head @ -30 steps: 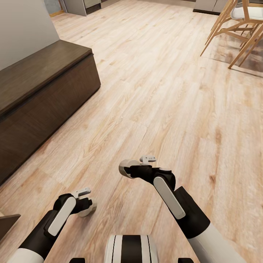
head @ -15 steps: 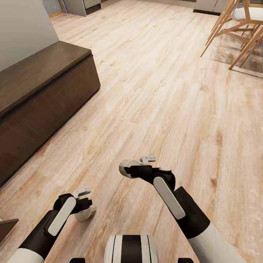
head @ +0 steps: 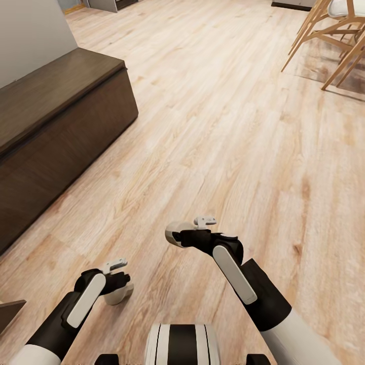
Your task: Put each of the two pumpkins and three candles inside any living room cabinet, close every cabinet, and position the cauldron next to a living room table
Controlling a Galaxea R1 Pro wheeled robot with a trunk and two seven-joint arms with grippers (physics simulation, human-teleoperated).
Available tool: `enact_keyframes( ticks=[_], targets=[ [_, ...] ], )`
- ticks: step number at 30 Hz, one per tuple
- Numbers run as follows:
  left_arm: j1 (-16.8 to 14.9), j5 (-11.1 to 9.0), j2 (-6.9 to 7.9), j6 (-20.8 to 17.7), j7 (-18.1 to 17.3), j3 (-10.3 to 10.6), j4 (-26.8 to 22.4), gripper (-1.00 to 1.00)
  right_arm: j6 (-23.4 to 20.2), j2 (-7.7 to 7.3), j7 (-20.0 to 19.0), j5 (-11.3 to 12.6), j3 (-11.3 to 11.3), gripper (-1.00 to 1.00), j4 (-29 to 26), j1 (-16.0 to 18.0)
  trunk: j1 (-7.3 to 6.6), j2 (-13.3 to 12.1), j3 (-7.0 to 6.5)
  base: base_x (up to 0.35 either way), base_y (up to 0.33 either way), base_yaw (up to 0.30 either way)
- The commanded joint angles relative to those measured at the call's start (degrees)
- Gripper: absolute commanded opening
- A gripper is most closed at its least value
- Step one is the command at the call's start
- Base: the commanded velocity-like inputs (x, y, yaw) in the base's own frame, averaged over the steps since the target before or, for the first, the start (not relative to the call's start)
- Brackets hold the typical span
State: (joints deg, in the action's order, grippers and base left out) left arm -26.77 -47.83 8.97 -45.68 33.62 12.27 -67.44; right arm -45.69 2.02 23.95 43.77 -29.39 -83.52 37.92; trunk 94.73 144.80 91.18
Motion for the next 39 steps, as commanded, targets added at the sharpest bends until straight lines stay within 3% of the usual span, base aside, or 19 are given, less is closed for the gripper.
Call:
enact_keyframes(
  ticks=[1,5,8,18,23,28,39],
  targets=[
    [0.0,-0.4,0.12,0.2,-0.3,0.2,-0.1,1.00,0.0,0.00,0.7,0.7,0.0,-1.00,-0.1,0.0,0.01,0.0,0.26,0.000,0.000,0.000],
    [0.0,2.9,0.08,0.6,-2.1,0.3,-0.1,1.00,0.0,0.00,0.7,0.8,-0.1,-1.00,-0.1,0.0,0.01,0.0,0.26,0.000,0.000,0.000],
    [0.0,4.2,0.01,0.7,-2.4,0.3,-0.1,1.00,0.0,0.00,0.7,0.8,-0.1,-1.00,-0.1,0.0,0.01,0.0,0.26,0.000,0.000,0.000],
    [0.0,4.6,0.06,1.8,-2.4,0.1,-0.1,1.00,0.0,0.00,0.7,0.6,-0.1,-1.00,0.7,0.0,0.01,0.0,0.26,0.000,0.000,0.000],
    [0.0,4.7,0.08,2.2,-2.4,0.0,0.4,1.00,0.0,0.00,0.6,0.6,-0.1,-1.00,0.7,0.0,0.14,0.1,1.37,0.000,0.000,0.000],
    [0.0,5.1,0.08,2.3,-2.4,-0.1,2.9,1.00,0.0,0.00,0.6,0.6,-0.1,-1.00,0.7,0.1,0.14,0.1,1.37,0.000,0.000,0.000],
    [0.0,5.0,-0.04,2.3,-2.4,-0.1,3.4,1.00,0.1,0.26,0.7,0.6,-0.2,-1.00,1.4,0.0,0.14,0.1,1.37,0.000,0.000,0.000]
  ],
)
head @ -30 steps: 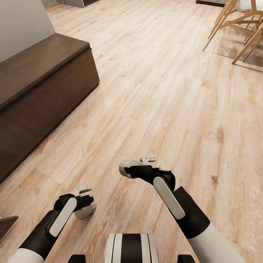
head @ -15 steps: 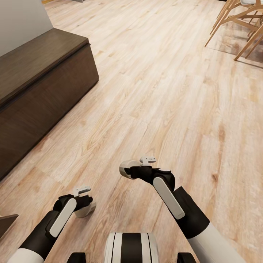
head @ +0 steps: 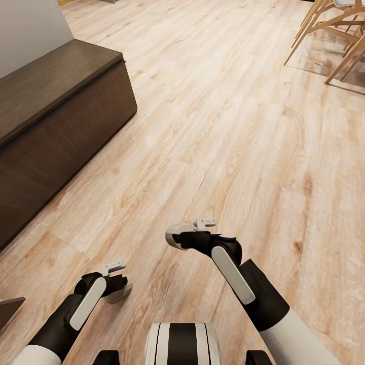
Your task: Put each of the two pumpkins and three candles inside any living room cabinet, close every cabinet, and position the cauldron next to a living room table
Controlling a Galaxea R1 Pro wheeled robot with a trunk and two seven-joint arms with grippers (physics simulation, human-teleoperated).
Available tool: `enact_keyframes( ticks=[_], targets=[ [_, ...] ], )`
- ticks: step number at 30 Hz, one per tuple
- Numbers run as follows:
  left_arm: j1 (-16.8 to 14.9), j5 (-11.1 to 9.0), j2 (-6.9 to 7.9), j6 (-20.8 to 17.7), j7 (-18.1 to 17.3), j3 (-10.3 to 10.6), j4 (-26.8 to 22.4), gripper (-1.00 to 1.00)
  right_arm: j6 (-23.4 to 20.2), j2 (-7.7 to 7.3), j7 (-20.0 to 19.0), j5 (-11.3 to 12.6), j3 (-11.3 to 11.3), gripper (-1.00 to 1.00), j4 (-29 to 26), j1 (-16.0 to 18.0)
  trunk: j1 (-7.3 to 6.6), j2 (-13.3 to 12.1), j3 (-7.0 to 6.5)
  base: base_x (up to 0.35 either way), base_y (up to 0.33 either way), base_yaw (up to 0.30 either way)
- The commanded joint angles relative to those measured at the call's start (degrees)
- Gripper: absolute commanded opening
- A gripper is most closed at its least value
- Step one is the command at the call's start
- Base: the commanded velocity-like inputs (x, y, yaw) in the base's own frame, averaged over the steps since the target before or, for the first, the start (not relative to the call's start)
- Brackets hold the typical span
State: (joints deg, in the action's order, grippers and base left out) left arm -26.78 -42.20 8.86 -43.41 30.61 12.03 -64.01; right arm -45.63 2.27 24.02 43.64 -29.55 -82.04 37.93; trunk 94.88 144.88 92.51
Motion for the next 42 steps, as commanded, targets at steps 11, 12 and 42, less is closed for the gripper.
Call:
enact_keyframes(
  ticks=[11,12,42],
  targets=[
    [0.0,-0.9,0.10,-0.1,0.5,0.4,-0.1,1.00,0.0,-0.04,0.7,0.4,-0.1,-1.00,1.8,0.0,-0.01,0.0,0.03,0.000,0.000,0.000],
    [0.0,-0.9,0.10,-0.1,0.5,0.4,-0.1,1.00,0.0,-0.03,0.7,0.4,-0.1,-1.00,1.8,0.0,-0.01,0.0,0.03,0.000,0.000,0.000],
    [0.0,-1.5,0.08,-0.4,0.4,0.0,-2.0,-1.00,0.0,-0.10,0.8,0.4,-0.1,-1.00,1.8,0.1,-0.17,-0.1,-1.30,0.000,0.000,0.000]
  ],
)
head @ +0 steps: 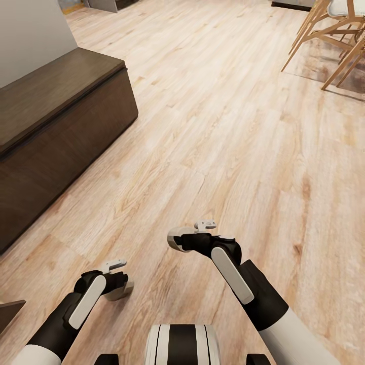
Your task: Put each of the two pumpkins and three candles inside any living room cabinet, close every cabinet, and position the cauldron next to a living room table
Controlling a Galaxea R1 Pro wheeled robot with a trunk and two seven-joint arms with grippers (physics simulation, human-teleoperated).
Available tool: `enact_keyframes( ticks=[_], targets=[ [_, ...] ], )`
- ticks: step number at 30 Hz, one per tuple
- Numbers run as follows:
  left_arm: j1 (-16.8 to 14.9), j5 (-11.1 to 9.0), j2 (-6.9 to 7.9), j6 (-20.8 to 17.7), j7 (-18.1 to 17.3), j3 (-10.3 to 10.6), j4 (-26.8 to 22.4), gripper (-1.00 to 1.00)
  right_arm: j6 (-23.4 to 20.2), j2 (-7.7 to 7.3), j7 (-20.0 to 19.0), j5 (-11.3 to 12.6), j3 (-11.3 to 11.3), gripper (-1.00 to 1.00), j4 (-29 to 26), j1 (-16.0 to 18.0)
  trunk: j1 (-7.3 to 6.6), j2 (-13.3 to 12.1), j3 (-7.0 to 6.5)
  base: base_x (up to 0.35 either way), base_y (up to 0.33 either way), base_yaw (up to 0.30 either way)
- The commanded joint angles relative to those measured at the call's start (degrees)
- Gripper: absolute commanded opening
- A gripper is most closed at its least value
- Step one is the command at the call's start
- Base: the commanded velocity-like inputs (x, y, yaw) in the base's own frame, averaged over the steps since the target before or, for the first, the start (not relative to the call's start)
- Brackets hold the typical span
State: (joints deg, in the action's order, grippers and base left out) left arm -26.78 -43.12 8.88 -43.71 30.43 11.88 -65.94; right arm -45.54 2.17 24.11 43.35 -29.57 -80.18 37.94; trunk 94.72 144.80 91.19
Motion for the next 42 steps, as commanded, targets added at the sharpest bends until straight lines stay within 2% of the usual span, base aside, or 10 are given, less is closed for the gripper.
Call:
enact_keyframes(
  ticks=[1,9,12,15,16,18,24,42],
  targets=[
    [0.0,-0.6,0.07,-0.1,0.6,0.2,-0.1,-1.00,-0.1,-0.01,0.7,0.7,-0.1,-1.00,-0.1,0.0,0.00,0.0,0.03,0.000,0.000,0.000],
    [0.0,-0.6,0.11,-0.3,0.6,0.2,-0.4,-1.00,-0.1,0.06,0.6,0.8,-0.1,-1.00,0.0,0.0,-0.18,-0.1,-1.52,0.000,0.000,0.000],
    [0.0,-0.6,0.26,-0.8,0.7,-0.4,-2.3,-1.00,-0.1,0.03,0.5,0.9,-0.1,-1.00,0.0,0.0,-0.26,-0.1,-2.19,0.000,0.000,0.000],
    [0.0,-0.8,0.27,-3.1,0.7,-3.3,-3.3,-1.00,-0.1,0.22,0.7,1.0,0.0,-1.00,0.4,0.0,-0.34,-0.2,-2.85,-0.096,0.000,0.000],
    [0.0,-0.9,0.23,-4.6,0.7,-4.9,-3.8,-1.00,-0.1,0.29,0.8,1.1,0.0,-1.00,1.3,0.0,-0.36,-0.2,-3.07,-0.245,0.000,0.000],
    [0.0,-0.8,0.20,-6.8,0.7,-6.6,-5.8,-1.00,-0.2,0.36,0.7,0.9,0.0,-1.00,3.7,0.0,-0.42,-0.2,-3.51,-0.119,0.000,0.000],
    [0.1,-0.8,0.24,-8.2,0.8,-7.1,-6.8,-1.00,-0.2,0.38,0.7,0.8,0.1,-1.00,4.6,0.0,-0.57,-0.3,-4.84,-0.019,0.000,0.000],
    [0.1,-0.7,0.18,-8.3,0.9,-7.0,-6.8,-1.00,-0.1,0.38,1.3,0.7,0.3,-1.00,5.7,0.0,-1.04,-0.5,-8.83,-0.001,0.000,0.001]
  ],
)
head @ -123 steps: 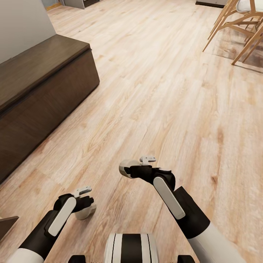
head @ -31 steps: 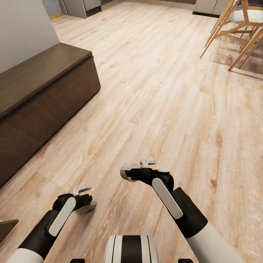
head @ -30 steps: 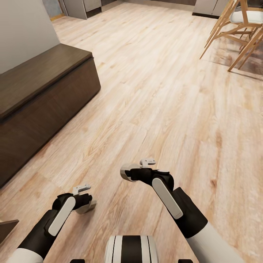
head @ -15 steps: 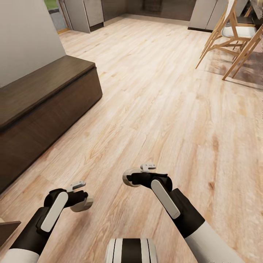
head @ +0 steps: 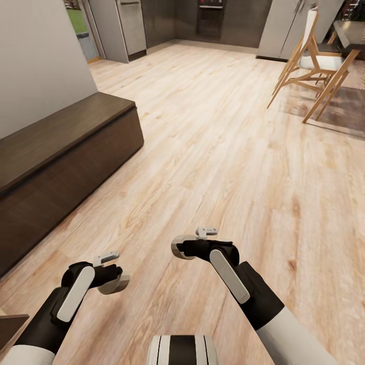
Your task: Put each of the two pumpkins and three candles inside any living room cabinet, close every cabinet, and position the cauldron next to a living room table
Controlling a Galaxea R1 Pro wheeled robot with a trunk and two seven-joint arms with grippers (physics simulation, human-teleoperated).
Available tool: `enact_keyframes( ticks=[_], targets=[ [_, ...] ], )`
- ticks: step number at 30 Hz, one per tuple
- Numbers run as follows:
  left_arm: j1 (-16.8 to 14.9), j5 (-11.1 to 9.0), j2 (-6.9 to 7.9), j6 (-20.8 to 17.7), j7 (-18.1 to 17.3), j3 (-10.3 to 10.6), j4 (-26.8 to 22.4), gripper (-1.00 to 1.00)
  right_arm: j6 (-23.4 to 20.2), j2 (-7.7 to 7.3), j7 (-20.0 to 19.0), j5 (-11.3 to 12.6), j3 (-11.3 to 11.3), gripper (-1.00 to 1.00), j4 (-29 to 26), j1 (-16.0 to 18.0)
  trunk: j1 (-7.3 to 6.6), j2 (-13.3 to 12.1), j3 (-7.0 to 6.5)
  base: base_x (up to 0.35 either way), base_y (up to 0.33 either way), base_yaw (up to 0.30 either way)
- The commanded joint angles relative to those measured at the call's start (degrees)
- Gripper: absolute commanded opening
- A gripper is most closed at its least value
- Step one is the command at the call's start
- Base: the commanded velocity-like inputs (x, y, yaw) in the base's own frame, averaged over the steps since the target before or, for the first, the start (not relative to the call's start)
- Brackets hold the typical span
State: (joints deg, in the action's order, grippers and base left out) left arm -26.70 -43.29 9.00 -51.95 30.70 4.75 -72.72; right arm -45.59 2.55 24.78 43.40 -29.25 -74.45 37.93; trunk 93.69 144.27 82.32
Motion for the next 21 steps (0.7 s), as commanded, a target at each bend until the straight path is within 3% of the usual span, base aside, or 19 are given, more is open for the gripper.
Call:
enact_keyframes(
  ticks=[1,9,21],
  targets=[
    [0.0,-0.6,0.06,-0.1,0.6,0.1,-0.1,-1.00,0.0,-0.01,0.7,0.7,-0.1,-1.00,0.0,0.0,-0.03,0.0,-0.19,-0.034,0.000,0.044],
    [0.0,-0.3,0.01,-0.1,0.9,0.5,-0.1,-1.00,0.0,-0.01,0.7,0.8,-0.1,-1.00,0.0,0.0,-0.24,-0.1,-1.96,-0.211,0.000,0.233],
    [0.0,0.1,-0.37,-0.1,1.0,0.9,-0.1,-1.00,0.0,0.00,0.7,0.8,-0.1,-1.00,0.0,0.0,-0.55,-0.3,-4.62,-0.018,0.000,0.288]
  ],
)
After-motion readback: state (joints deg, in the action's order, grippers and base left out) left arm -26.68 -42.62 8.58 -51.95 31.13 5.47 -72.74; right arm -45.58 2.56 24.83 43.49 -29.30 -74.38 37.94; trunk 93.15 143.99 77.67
